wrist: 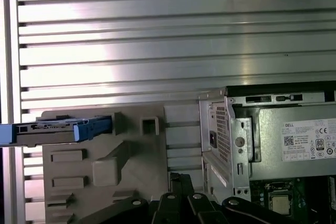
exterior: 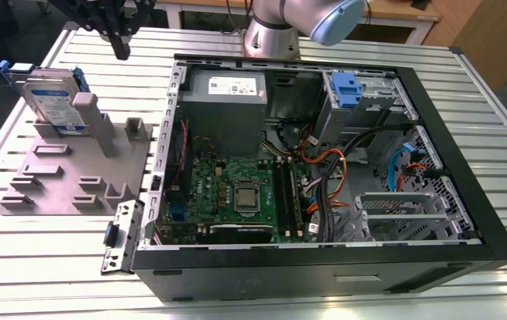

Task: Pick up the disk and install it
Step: 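Reach for the disk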

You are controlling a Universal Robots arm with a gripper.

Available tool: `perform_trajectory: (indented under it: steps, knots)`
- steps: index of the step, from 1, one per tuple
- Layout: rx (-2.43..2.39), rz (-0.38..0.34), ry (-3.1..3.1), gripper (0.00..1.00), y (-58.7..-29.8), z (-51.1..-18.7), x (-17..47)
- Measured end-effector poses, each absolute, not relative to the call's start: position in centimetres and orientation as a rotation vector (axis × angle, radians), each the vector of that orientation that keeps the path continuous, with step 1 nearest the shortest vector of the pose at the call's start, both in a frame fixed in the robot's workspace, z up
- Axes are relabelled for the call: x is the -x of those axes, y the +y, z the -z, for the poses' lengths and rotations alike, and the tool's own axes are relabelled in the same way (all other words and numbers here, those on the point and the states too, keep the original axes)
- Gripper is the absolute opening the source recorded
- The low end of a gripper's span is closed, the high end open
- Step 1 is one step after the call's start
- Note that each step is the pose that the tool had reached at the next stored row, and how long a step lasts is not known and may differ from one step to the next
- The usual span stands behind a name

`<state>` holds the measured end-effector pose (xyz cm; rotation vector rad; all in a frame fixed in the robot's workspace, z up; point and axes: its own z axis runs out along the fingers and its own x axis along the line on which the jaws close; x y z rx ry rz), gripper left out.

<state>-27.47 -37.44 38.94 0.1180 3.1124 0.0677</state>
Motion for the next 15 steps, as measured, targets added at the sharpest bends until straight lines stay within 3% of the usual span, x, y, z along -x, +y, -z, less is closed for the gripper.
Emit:
perform_trajectory:
  steps: [15]
  knots:
    - [-0.118,-0.067,3.113,0.11,-37.0,-38.8,29.1]
